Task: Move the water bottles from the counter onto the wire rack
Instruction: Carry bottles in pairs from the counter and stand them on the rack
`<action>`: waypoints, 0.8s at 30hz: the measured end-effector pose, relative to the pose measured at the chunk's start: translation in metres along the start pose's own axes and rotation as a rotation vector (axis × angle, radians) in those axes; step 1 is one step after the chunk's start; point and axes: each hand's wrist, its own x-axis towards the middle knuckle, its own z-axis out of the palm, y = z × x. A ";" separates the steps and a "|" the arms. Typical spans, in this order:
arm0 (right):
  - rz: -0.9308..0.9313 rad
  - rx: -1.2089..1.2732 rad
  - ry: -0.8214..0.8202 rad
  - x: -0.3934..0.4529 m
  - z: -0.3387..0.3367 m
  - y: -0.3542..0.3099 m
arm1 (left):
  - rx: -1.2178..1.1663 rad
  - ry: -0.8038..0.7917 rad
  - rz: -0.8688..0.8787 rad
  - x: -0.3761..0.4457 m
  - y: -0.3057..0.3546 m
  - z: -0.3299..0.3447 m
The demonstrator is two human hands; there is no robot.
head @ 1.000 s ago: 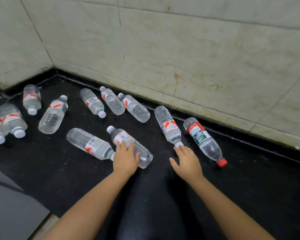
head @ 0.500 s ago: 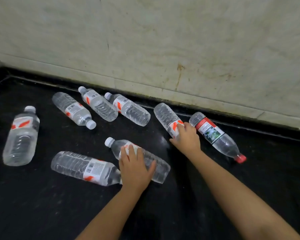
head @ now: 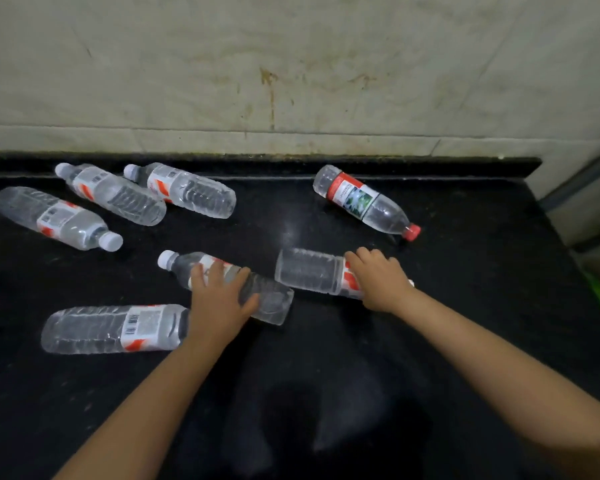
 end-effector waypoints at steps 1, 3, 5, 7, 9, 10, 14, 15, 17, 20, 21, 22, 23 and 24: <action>-0.008 -0.023 -0.018 -0.011 0.003 0.010 | 0.042 -0.012 0.088 -0.001 0.001 -0.002; -0.069 -0.059 -0.041 -0.028 0.004 0.033 | 0.147 -0.032 0.290 0.000 0.001 0.000; -0.178 -0.108 -0.059 -0.042 0.004 0.054 | 0.194 -0.104 0.455 0.001 0.006 0.001; -0.279 -0.125 -0.059 -0.051 0.006 0.066 | 0.193 -0.120 0.642 0.002 0.013 0.004; -0.368 -0.115 -0.044 -0.059 0.008 0.069 | 0.173 -0.172 0.723 0.000 0.021 0.006; -0.397 -0.120 -0.048 -0.061 0.010 0.068 | 0.164 -0.184 0.704 -0.004 0.028 0.005; -0.293 -0.021 -0.070 -0.064 0.011 0.056 | 0.038 -0.149 0.320 -0.013 0.059 0.002; -0.207 0.069 -0.027 -0.063 0.012 0.051 | 0.064 -0.110 0.239 -0.011 0.066 0.004; 0.057 0.265 0.133 -0.060 0.015 0.037 | 0.104 -0.033 0.082 -0.007 0.078 0.008; 0.432 0.407 0.213 -0.051 0.017 0.014 | 0.145 -0.024 -0.093 0.003 0.091 0.012; 0.504 0.418 0.176 -0.049 0.018 0.008 | 0.138 -0.035 -0.134 0.006 0.092 0.013; 0.552 0.420 0.152 -0.047 0.020 0.004 | 0.120 -0.041 -0.170 0.009 0.093 0.015; 0.583 0.415 0.147 -0.044 0.022 0.001 | 0.098 -0.046 -0.199 0.011 0.093 0.017; 0.604 0.404 0.151 -0.042 0.024 0.000 | 0.074 -0.052 -0.214 0.013 0.093 0.020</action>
